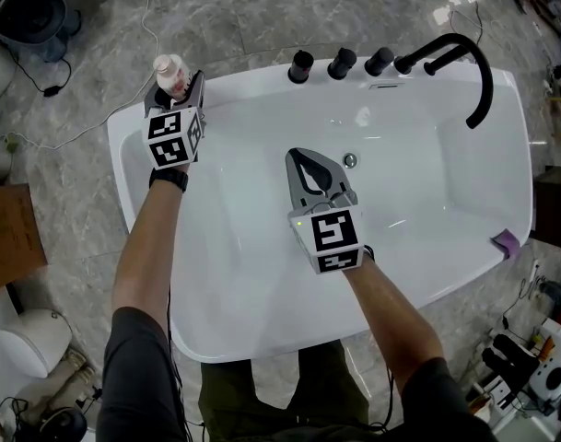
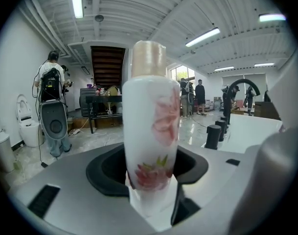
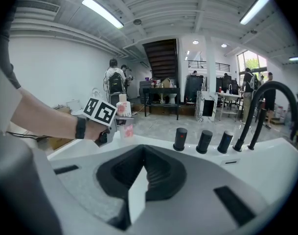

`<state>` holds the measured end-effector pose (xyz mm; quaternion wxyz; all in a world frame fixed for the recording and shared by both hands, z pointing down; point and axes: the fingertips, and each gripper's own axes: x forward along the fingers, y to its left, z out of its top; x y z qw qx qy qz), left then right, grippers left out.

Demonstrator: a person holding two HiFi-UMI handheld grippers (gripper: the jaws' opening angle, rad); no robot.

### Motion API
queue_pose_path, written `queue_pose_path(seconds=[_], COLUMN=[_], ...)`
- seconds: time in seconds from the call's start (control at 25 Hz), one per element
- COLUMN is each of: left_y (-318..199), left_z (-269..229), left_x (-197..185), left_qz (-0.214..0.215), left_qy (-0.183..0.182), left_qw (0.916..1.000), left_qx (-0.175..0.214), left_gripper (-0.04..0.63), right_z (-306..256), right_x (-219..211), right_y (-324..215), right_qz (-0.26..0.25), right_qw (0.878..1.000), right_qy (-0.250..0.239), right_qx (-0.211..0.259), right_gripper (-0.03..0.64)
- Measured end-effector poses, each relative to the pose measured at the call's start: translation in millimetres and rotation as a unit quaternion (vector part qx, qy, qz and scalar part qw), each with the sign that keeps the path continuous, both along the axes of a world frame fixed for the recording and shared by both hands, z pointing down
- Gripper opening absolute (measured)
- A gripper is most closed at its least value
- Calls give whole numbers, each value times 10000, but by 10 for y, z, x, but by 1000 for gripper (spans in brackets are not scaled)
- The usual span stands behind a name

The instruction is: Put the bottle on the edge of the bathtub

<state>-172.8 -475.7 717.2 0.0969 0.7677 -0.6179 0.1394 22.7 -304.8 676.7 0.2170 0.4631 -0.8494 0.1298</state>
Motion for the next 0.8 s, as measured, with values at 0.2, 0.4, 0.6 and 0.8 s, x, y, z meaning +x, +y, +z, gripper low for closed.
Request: queue_pose_path(seconds=[0.2,0.4,0.6,0.8], left_y=[32,26,62,146], left_z=[7,32,41,24], left_x=[-11,-29,-19,-18], left_qz=[69,165,277,333], left_qy=[-141,-339,-431,-437], left_qw=[9999,9993,9986,9982], left_qx=[1,-87,-151,-243], left_gripper=[239,255,276,285], right_z=[-21,-30,-23,-103], right_x=[2,-3,-10,-42], right_y=[4,-2,-2,-4], right_qz=[4,-12,-3,3], right_qw=[10000,10000,10000,9999], right_qy=[-17,-43,-70,-129], right_qx=[3,33,16,49], right_gripper=[2,2,2,2])
